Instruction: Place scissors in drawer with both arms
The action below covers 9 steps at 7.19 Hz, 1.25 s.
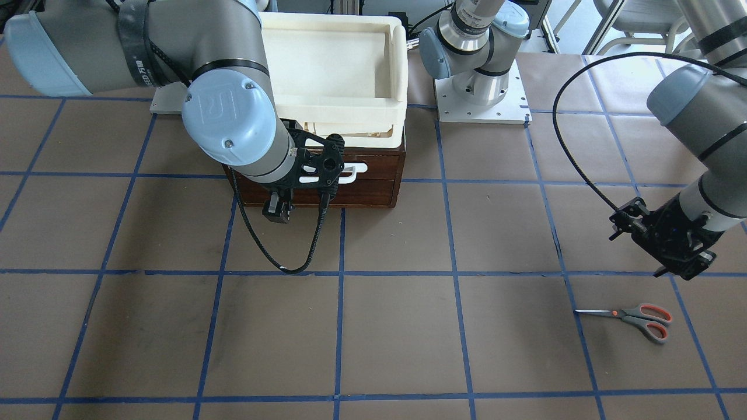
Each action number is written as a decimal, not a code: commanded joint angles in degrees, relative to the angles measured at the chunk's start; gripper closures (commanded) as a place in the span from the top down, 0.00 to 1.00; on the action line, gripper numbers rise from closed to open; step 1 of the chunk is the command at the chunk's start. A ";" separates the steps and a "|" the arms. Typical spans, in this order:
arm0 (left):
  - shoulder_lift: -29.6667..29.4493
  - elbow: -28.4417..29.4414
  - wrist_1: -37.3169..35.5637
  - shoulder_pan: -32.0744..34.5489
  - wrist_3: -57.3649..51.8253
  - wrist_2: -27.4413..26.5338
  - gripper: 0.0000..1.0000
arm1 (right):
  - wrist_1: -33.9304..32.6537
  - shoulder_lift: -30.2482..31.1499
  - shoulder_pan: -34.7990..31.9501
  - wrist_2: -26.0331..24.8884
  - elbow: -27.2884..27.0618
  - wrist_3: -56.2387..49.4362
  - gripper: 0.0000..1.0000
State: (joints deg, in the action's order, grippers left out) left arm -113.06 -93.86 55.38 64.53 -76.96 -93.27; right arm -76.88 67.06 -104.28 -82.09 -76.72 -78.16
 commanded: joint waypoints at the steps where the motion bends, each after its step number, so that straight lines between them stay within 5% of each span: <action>1: -4.78 0.16 -10.46 -0.01 -1.86 0.71 1.00 | -1.60 -2.19 -2.84 -2.71 -0.36 -1.73 0.92; 5: -11.73 1.65 -9.77 -0.19 -28.43 0.02 0.89 | -5.80 -2.20 -3.21 -2.38 -5.62 -0.86 0.82; 7: -11.83 5.41 4.66 -3.34 -30.79 0.71 0.89 | -5.74 -1.93 -3.21 -2.11 -5.81 -0.68 0.82; 9: -12.79 5.35 5.61 -3.97 -35.61 0.63 0.89 | -5.30 -1.50 -3.38 -1.94 -5.81 -0.68 0.81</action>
State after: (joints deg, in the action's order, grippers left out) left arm -125.29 -88.77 59.63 61.02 -110.38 -92.63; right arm -82.41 65.25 -107.61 -84.13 -82.49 -78.85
